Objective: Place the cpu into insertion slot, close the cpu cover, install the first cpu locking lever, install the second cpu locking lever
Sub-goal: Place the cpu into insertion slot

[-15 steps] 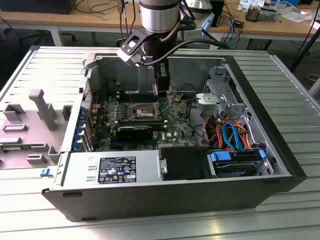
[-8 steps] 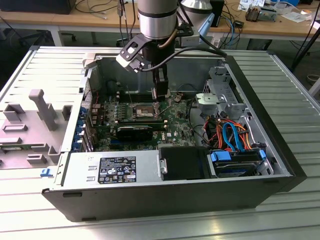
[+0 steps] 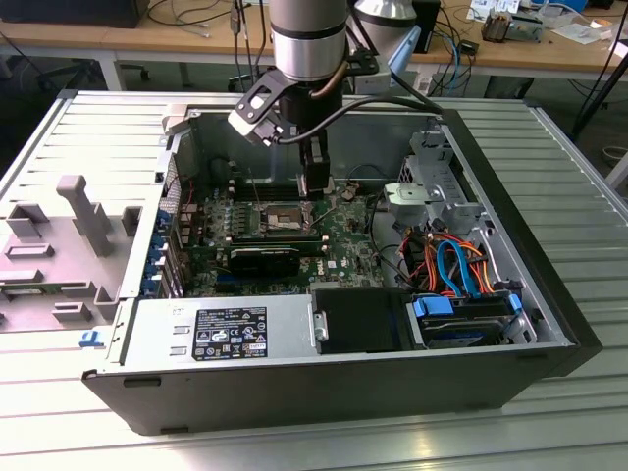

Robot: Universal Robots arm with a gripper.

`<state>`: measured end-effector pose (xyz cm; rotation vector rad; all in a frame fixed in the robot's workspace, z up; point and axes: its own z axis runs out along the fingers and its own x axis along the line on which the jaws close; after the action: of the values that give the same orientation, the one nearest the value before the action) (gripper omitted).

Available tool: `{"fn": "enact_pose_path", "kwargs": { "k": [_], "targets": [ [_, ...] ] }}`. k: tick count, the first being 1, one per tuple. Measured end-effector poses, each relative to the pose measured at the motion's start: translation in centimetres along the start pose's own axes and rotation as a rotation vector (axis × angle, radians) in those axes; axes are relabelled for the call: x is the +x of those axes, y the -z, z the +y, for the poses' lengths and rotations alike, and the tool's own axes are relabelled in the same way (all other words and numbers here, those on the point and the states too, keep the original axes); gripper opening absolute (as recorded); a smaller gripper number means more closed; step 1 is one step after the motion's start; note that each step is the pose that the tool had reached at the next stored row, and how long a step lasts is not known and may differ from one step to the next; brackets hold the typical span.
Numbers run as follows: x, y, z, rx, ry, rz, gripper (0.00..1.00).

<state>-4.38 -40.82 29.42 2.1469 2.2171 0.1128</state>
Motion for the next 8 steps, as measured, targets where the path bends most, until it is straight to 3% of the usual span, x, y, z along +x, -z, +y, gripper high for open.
{"fn": "enact_pose_path", "kwargs": {
  "k": [8],
  "targets": [
    [0.0, -0.01, -0.48, 0.0, 0.0, -0.0001, 0.55]
  ]
}}
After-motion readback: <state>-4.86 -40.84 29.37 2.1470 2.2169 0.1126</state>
